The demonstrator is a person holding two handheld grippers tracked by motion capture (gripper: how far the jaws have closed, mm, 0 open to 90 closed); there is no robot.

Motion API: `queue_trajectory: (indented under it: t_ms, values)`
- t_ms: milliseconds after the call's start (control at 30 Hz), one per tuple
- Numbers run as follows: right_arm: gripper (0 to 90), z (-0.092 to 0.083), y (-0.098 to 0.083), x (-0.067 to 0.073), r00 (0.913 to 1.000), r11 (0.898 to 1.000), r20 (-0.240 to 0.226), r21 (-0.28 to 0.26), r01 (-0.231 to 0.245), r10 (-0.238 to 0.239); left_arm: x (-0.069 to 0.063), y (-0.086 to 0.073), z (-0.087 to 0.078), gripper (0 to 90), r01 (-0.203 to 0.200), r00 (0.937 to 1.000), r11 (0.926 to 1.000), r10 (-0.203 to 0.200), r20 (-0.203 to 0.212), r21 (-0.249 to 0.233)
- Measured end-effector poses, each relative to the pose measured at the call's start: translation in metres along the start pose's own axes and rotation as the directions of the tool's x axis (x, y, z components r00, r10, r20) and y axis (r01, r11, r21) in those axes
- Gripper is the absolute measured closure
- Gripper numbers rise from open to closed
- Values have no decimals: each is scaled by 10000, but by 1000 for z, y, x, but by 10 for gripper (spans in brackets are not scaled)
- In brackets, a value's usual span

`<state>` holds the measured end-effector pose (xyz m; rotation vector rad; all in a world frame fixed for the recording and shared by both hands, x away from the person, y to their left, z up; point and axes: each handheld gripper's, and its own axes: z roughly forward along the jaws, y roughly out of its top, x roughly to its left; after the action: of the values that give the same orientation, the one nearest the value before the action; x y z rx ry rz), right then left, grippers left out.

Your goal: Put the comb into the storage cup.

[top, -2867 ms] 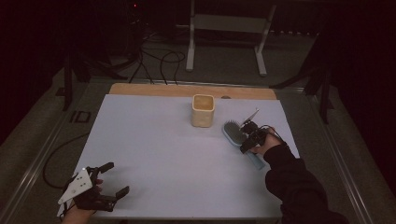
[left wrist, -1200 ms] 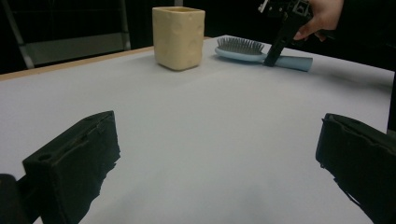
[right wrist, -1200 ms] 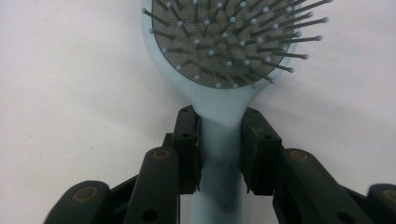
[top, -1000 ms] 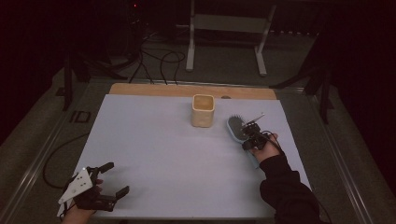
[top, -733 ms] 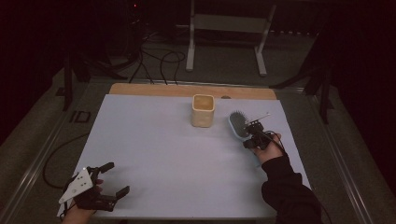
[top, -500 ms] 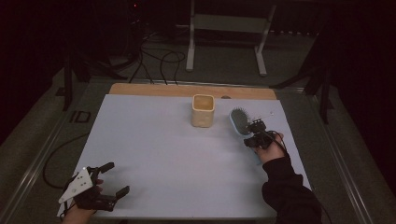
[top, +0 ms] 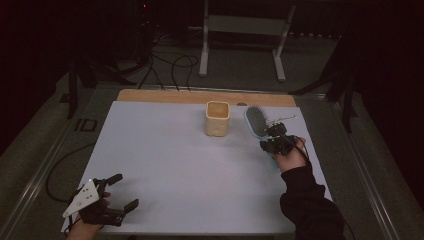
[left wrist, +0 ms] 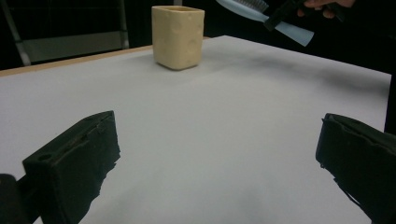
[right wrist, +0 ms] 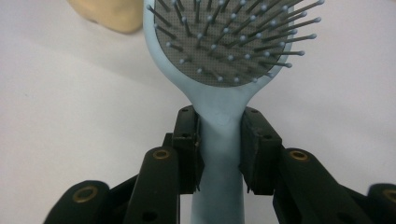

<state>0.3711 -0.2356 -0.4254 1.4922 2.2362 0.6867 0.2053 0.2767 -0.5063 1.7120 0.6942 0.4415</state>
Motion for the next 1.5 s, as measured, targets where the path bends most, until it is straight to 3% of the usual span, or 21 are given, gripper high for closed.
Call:
queue_trajectory:
  t_ms: [500,633,1000,1300,1500]
  values:
    - [704,-18,31,23,9991,9930,-268,-1142,292,-325,0,0,-1,0,24,10000,10000,-24,3,-23]
    - [704,-20,40,34,9970,9859,-472,-1590,523,-605,0,0,-1,0,31,10000,10000,-31,-2,-51]
    - [704,-19,61,48,9940,9750,-648,-2099,727,-881,0,0,-1,0,49,10000,9999,-49,4,-89]
    - [704,-18,78,60,9912,9580,-949,-2801,619,-918,1,0,-2,0,70,10000,9999,-69,30,-107]
    - [703,-13,89,68,9891,9514,-1028,-2998,702,-1053,1,1,-2,0,65,10000,9999,-65,33,-138]
